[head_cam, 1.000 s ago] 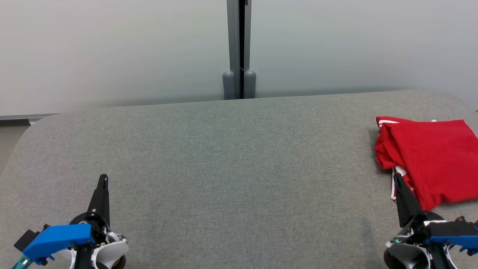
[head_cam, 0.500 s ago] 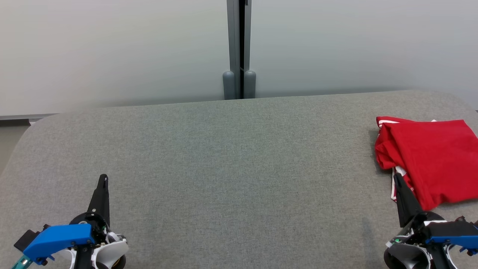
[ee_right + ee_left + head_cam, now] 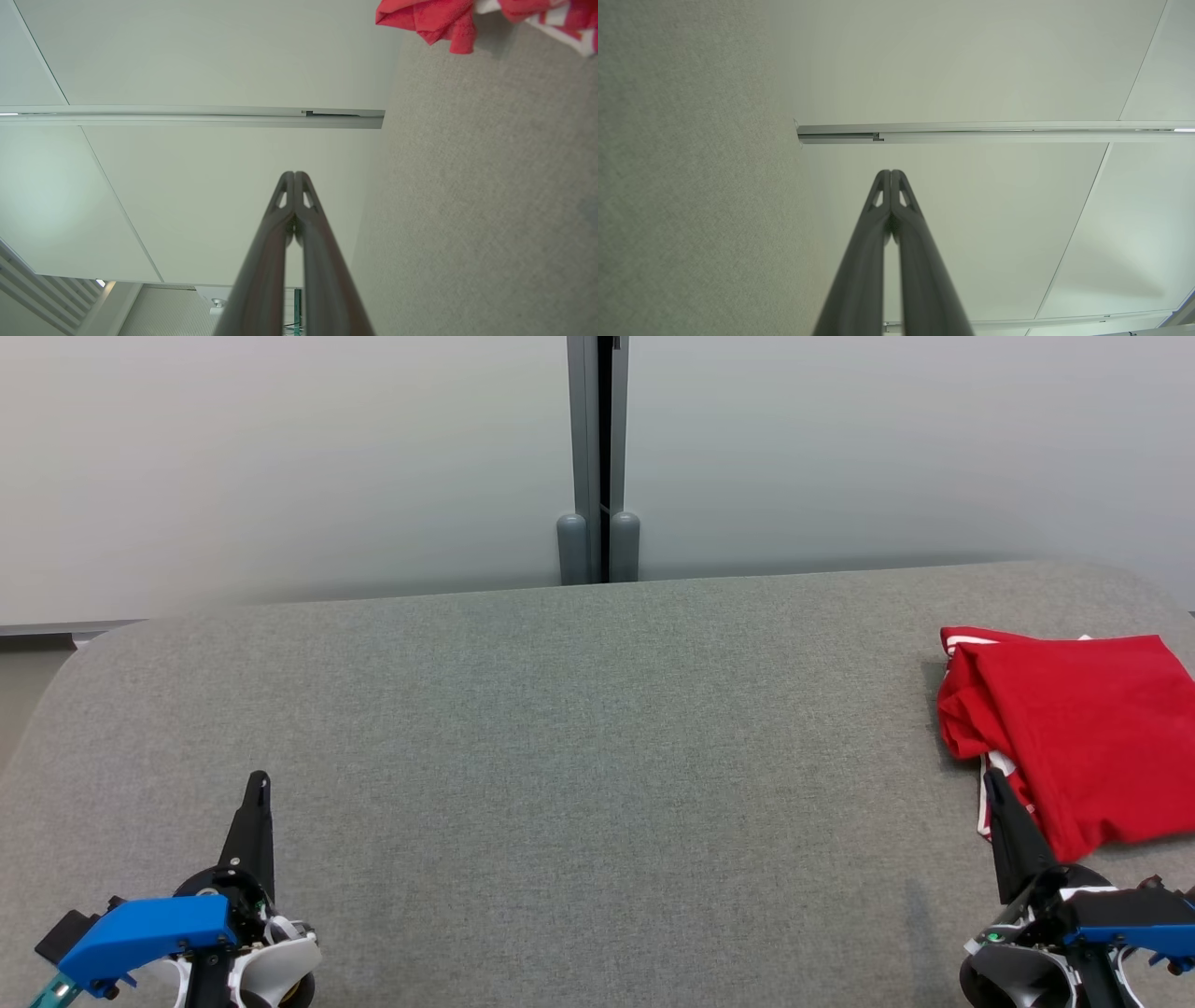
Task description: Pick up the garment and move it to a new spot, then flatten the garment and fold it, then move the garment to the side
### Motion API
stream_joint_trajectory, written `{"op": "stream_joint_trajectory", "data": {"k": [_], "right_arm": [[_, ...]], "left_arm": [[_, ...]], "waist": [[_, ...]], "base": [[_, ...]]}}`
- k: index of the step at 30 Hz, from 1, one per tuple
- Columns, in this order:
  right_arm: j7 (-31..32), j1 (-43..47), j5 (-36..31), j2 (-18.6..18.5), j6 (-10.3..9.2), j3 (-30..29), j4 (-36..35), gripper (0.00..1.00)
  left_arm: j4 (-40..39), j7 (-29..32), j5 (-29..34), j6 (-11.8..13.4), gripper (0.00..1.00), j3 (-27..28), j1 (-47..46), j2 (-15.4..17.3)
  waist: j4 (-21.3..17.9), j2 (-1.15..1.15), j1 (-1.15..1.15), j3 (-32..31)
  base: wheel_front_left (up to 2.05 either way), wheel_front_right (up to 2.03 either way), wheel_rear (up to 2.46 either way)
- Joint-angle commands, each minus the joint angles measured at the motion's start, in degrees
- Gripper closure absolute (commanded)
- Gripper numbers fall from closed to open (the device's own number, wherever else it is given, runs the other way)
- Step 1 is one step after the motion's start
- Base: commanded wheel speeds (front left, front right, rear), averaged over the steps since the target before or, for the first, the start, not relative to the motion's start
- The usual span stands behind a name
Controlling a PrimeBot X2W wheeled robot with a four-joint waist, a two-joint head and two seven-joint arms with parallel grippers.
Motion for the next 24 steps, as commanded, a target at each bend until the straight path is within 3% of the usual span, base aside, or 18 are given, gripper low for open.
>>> {"op": "stream_joint_trajectory", "data": {"k": [1,24], "right_arm": [[0.2,-0.8,-0.1,0.0,0.02,-0.2,0.1,1.00],[0.3,-0.8,-0.2,0.1,0.02,-0.3,0.1,1.00]], "left_arm": [[-0.1,0.2,-0.1,-0.3,1.00,0.2,-0.6,-0.1],[-0.1,0.3,-0.1,-0.3,1.00,0.2,-0.6,-0.1]], "waist": [[0.0,0.00,0.00,0.0],[0.0,0.00,0.00,0.0]], "base": [[0.00,0.00,0.00],[0.00,0.00,0.00]]}}
